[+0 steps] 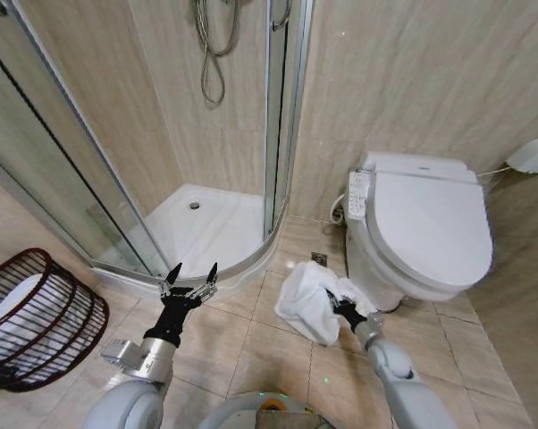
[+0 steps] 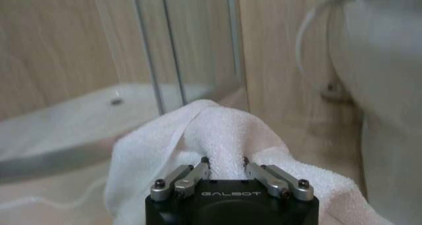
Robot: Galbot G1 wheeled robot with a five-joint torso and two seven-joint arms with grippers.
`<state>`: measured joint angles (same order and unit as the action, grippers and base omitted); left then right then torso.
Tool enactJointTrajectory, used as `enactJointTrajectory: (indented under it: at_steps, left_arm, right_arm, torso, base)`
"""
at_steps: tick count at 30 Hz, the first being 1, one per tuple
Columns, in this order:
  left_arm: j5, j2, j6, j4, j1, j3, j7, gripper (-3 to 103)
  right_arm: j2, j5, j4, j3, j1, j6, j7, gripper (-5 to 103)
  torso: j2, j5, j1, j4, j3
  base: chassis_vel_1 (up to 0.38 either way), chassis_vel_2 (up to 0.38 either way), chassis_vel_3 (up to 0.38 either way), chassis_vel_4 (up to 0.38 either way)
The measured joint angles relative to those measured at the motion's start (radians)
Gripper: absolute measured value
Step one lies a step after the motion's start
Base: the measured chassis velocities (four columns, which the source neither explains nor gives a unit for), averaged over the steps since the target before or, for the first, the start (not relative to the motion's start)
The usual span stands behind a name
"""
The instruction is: Discard the used towel into the hamper.
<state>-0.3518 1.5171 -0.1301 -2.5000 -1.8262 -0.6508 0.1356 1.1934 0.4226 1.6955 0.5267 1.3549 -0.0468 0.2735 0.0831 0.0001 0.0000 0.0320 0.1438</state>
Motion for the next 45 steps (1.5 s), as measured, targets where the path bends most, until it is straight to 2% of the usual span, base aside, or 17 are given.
enactJointTrajectory:
  at_steps: [11,26,33,45]
  left_arm:
    - [0.0,0.0,0.0,0.0,0.0,0.0,0.0,100]
    - [0.0,0.0,0.0,0.0,0.0,0.0,0.0,100]
    - [0.0,0.0,0.0,0.0,0.0,0.0,0.0,100]
    - [0.0,0.0,0.0,0.0,0.0,0.0,0.0,100]
  right_arm:
    - [-0.019,0.013,0.288,0.043,0.088,-0.021,-0.025,14]
    - [-0.032,0.04,0.508,0.141,0.114,-0.069,-0.046,14]
    - [-0.047,0.089,0.652,0.221,0.124,-0.101,-0.073,14]
    - [-0.053,0.153,0.763,0.329,0.165,-0.105,-0.107,14]
  torso:
    - [0.0,-0.0002,0.0,0.0,0.0]
    - [0.0,0.0001,0.0,0.0001,0.0]
    - [0.0,-0.0002,0.0,0.0001,0.0]
    - [0.0,0.0,0.0,0.0,0.0]
  base:
    - [0.0,0.0,0.0,0.0]
    - [0.0,0.0,0.0,0.0]
    - [0.0,0.0,0.0,0.0]
    - [0.0,0.0,0.0,0.0]
